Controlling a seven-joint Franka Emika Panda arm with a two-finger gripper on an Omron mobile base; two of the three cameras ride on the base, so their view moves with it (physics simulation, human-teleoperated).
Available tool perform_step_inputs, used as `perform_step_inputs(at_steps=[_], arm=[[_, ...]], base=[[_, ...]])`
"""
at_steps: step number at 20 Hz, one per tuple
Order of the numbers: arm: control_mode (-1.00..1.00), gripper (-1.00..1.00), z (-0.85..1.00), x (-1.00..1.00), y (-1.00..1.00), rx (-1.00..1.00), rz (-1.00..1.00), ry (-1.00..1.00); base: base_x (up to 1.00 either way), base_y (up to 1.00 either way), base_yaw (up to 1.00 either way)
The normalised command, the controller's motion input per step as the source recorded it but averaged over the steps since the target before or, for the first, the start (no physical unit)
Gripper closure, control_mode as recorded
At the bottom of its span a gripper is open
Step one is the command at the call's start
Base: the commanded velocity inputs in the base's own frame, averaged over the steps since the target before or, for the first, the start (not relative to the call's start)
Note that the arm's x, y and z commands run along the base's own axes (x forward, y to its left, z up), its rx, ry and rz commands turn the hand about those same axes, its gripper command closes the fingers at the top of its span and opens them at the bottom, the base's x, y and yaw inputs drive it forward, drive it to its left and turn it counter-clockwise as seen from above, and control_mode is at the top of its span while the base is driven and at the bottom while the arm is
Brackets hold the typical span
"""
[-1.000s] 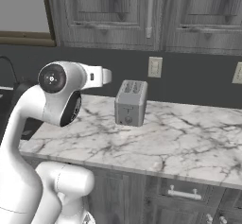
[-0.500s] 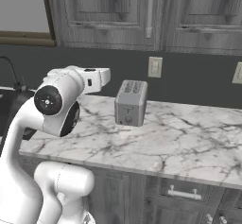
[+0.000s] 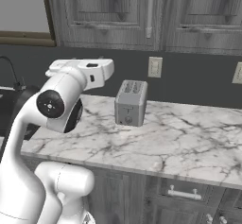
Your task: Get the candle and the beer from the cabinet and move them to the dining counter.
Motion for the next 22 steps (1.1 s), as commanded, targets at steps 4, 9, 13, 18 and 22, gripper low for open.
perform_step_inputs(at_steps=[4,9,13,18,22], arm=[[-1.00,-1.00,0.37,-0.07,-0.42,0.00,-0.01,-0.05],[-1.00,-1.00,0.26,-0.01,-0.35,0.00,0.00,-0.02],[-1.00,-1.00,0.24,0.00,-0.27,0.00,0.00,-0.02],[-1.00,-1.00,0.13,0.00,-0.22,0.00,0.00,-0.05],[-1.00,-1.00,0.13,0.00,-0.28,0.00,0.00,-0.02]], base=[[0.00,0.00,0.00],[0.00,0.00,0.00],[0.00,0.00,0.00],[0.00,0.00,0.00],[0.00,0.00,0.00]])
